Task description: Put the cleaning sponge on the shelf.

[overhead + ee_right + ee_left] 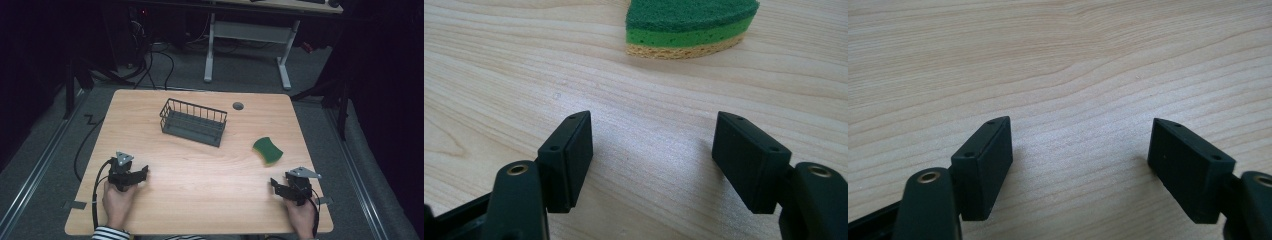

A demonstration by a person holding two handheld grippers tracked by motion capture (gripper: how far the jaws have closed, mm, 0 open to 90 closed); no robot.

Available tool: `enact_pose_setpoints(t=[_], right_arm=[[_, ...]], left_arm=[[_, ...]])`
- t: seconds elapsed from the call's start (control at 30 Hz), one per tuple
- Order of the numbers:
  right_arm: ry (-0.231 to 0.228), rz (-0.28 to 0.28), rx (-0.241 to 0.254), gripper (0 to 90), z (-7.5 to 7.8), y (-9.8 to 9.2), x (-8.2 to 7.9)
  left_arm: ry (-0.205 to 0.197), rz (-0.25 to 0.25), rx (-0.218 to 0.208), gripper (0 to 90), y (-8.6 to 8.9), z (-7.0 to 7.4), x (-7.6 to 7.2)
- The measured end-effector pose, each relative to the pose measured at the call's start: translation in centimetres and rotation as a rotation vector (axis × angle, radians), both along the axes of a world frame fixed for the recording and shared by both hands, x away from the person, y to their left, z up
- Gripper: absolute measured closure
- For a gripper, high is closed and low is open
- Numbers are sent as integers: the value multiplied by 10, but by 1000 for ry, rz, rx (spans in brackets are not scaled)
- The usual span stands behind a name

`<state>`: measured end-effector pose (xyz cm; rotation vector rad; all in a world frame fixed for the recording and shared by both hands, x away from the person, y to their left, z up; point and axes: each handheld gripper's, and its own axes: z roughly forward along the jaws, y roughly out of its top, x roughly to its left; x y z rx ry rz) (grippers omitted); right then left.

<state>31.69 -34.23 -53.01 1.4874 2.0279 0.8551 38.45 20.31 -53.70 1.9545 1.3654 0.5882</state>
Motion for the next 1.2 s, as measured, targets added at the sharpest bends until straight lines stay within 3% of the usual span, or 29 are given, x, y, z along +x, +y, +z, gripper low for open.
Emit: enact_pose_setpoints(t=[0.83,1.07,1.2], right_arm=[[2,3,2,324,0,0,1],[12,-36,-3,399,3,0,-1],[5,-20,5,423,6,3,-2]], left_arm=[[3,-17,-1,244,1,0,0],[17,-22,-3,262,-1,2,-1],[36,-49,-2,279,-2,4,-1]])
